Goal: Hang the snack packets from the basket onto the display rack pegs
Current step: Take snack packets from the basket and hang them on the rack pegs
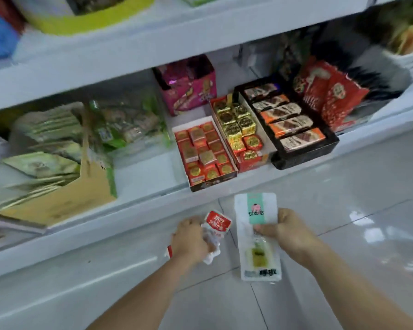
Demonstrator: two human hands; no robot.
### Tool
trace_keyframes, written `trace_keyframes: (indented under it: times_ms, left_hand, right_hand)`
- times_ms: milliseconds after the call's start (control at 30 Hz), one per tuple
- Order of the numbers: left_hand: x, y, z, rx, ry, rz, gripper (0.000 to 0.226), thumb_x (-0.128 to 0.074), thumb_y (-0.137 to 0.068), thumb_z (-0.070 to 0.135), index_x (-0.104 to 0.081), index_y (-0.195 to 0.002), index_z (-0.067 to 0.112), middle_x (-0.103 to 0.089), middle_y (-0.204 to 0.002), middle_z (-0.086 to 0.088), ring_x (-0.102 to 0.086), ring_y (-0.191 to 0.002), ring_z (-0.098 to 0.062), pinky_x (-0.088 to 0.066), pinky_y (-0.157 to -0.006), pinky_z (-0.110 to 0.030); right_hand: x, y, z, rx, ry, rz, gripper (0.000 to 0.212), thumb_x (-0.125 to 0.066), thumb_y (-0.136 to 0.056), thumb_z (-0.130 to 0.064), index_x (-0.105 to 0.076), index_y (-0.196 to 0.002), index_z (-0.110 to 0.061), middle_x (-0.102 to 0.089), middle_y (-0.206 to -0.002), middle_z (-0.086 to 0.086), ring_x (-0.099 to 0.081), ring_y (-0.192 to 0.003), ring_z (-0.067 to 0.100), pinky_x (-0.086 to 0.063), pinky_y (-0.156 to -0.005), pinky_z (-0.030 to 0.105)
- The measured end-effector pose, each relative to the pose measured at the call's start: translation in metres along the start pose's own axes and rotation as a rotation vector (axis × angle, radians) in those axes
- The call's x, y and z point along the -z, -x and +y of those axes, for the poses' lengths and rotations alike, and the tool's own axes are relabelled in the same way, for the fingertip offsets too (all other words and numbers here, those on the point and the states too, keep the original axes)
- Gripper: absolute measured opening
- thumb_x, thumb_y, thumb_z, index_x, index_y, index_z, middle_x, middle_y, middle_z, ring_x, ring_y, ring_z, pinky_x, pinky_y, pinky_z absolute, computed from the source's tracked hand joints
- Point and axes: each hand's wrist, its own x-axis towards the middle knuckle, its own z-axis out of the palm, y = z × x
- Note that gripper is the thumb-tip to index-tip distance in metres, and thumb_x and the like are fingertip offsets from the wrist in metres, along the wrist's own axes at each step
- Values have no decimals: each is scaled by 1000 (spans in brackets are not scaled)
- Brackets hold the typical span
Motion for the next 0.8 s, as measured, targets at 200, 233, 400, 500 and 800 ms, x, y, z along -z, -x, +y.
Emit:
trace_keyframes:
  times_ms: [200, 233, 400, 500, 800]
  left_hand:
    - [41, 44, 8, -138, 105, -21, 27, -69, -75, 40, -48, -70, 25, -64, -73, 5, -62, -78, -19, -35, -58, -28]
    - [61, 64, 13, -127, 182, -18, 29, -72, -71, 42, -49, -68, 25, -62, -67, 7, -61, -73, -17, -38, -57, -27]
    - [210, 181, 72, -105, 575, -2, 16, -78, -78, 15, -66, -72, 24, -72, -71, 8, -68, -68, -9, -51, -65, -29]
    - [309, 258, 133, -158, 691, -11, 22, -72, -82, 3, -68, -77, 24, -72, -70, 16, -64, -65, 3, -46, -58, -13]
    - [584, 473, 274, -279, 950, 195, 22, -63, -90, 4, -74, -75, 15, -66, -58, 18, -61, -58, 5, -42, -56, -11]
  right_hand:
    - [19, 39, -38, -2, -154, -66, 15, -67, -80, 7, -73, -93, 1, -74, -97, 20, -72, -88, 36, -58, -80, 44]
    - [22, 58, -49, -23, -223, -62, 18, -68, -77, 7, -72, -94, 2, -73, -99, 22, -72, -89, 38, -57, -82, 47]
    - [33, 178, -146, -24, -502, -144, 42, -85, -58, -3, -72, -97, 6, -70, -105, 27, -72, -86, 35, -61, -75, 43]
    - [35, 259, -229, 39, -588, -238, 69, -100, -31, -18, -76, -93, 0, -72, -103, 24, -72, -87, 34, -60, -70, 39]
    - [63, 509, -497, 332, -660, -7, 30, -73, -59, -2, -74, -88, -4, -75, -89, 12, -72, -72, 20, -59, -72, 37]
